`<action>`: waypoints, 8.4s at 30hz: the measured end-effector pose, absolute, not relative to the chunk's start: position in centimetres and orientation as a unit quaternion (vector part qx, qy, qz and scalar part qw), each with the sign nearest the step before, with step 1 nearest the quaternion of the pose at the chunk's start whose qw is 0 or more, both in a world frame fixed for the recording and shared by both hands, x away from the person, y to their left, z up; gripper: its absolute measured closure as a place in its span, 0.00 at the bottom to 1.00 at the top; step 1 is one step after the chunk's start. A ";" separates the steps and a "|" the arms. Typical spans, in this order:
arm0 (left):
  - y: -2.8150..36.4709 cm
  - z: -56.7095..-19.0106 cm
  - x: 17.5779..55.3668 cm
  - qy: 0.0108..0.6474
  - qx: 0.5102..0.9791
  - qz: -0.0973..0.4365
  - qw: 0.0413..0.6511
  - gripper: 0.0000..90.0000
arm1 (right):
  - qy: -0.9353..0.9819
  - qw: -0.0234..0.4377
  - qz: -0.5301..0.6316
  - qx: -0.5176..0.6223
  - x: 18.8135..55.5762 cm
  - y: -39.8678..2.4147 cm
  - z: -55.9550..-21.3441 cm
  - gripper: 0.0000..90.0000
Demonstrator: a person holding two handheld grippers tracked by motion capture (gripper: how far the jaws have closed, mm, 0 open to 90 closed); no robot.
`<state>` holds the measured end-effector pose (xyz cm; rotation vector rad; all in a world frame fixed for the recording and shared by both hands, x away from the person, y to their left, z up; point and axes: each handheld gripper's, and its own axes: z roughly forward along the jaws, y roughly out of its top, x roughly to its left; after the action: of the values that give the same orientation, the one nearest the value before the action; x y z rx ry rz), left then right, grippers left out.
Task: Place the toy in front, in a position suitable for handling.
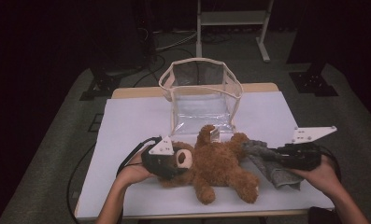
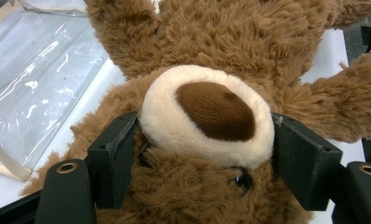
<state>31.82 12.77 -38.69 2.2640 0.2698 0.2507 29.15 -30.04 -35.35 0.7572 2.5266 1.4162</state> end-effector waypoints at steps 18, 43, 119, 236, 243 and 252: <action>12.6 -38.8 32.1 0.107 0.900 0.100 0.410 0.29 | 0.911 0.040 0.400 0.093 31.5 -15.4 -34.7 0.87; 12.3 -38.7 32.2 0.115 0.900 0.101 0.409 0.29 | 0.892 0.041 0.416 0.172 29.3 -23.2 -36.0 0.87; 12.2 -39.0 32.5 0.128 0.894 0.095 0.418 0.29 | 0.852 0.037 0.461 0.244 27.1 -28.4 -37.9 0.86; 12.7 -38.4 31.7 0.114 0.901 0.085 0.409 0.34 | 0.857 0.038 0.462 0.225 30.3 -25.5 -38.6 0.87; 13.3 -38.0 31.5 0.115 0.906 0.073 0.401 0.37 | 0.861 0.028 0.463 0.209 30.0 -24.3 -38.5 0.87; 13.9 -37.5 31.0 0.098 0.912 0.068 0.392 0.38 | 0.867 0.038 0.464 0.179 28.6 -23.1 -37.4 0.87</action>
<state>30.96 13.92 -37.46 2.3152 0.2494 0.1715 28.65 -23.11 -37.45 0.5500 2.6598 1.4222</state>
